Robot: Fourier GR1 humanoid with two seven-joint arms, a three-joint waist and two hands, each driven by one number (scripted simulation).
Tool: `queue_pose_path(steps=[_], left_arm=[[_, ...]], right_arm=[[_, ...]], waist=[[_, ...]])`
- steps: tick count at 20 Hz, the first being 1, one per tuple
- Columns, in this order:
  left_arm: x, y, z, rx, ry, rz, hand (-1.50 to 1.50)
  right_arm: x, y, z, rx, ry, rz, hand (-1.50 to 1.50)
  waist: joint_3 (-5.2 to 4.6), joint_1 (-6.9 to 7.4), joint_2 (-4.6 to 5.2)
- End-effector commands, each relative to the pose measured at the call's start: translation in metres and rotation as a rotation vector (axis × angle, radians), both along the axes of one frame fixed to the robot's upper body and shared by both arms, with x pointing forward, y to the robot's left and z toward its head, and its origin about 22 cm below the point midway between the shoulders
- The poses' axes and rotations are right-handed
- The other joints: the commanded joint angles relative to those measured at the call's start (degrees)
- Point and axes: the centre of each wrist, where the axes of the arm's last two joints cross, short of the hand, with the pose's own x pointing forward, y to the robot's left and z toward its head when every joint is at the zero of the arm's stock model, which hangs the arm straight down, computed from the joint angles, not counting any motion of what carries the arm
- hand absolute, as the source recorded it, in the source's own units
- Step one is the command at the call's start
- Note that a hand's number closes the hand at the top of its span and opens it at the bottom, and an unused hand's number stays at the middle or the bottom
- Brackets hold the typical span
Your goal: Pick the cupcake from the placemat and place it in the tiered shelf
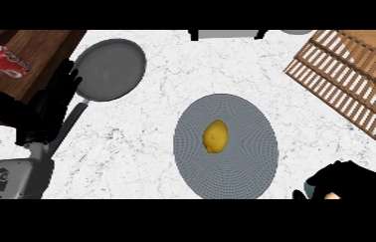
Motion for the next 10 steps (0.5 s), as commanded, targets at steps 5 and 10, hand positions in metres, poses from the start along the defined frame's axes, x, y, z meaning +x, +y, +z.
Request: queue_pose_path(steps=[5,10], left_arm=[[-0.001,-0.006,0.002,-0.013,0.004,-0.01,0.0],[0.0,-0.006,0.002,-0.008,0.0,-0.002,0.0]], right_arm=[[0.0,-0.018,0.049,0.187,0.052,-0.075,1.5],[0.026,-0.04,0.057,0.274,0.023,-0.116,1.5]], waist=[[0.09,0.28,0.05],[0.26,0.33,-0.04]])
